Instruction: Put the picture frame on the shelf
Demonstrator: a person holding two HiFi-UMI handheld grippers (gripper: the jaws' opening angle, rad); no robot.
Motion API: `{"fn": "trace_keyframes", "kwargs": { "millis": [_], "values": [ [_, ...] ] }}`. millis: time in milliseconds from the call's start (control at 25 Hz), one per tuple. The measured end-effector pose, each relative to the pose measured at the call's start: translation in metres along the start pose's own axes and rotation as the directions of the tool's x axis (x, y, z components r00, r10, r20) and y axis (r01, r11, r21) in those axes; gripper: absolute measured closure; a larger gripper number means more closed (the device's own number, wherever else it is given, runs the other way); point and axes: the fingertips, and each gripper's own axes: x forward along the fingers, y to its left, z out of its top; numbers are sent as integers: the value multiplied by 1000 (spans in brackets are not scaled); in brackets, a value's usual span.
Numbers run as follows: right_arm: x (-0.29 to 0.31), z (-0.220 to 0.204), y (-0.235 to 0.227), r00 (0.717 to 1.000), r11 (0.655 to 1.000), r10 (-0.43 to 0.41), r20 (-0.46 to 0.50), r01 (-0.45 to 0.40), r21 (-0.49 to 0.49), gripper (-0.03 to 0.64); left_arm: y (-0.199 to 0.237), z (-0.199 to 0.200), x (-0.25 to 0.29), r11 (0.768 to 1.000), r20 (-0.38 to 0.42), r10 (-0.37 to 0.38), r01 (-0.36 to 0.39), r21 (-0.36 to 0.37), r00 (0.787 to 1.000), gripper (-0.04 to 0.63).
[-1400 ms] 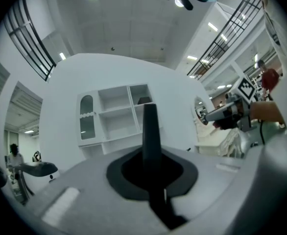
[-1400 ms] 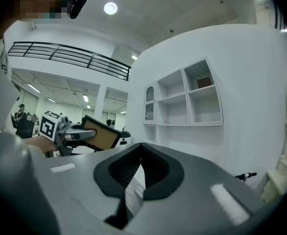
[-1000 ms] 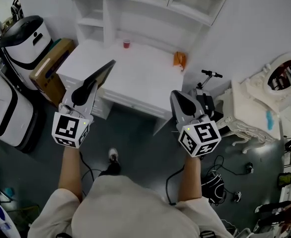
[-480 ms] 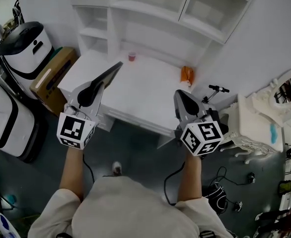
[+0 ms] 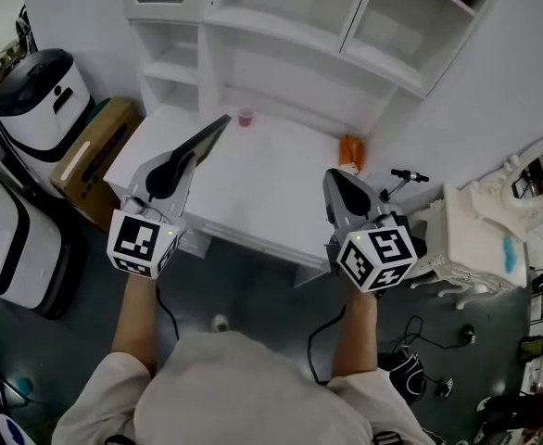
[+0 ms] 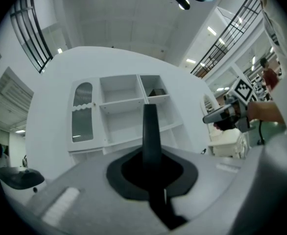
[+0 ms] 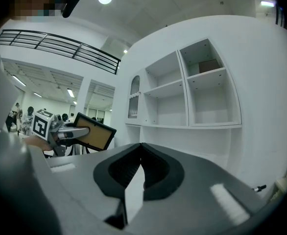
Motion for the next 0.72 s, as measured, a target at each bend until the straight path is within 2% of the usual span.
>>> {"fn": "trace_keyframes", "kwargs": {
  "millis": [720],
  "values": [
    [70,3,-5,999,999,-36,2,36,-19,611,56,-16,40,999,23,-37,37,23,999,589]
  ]
}}
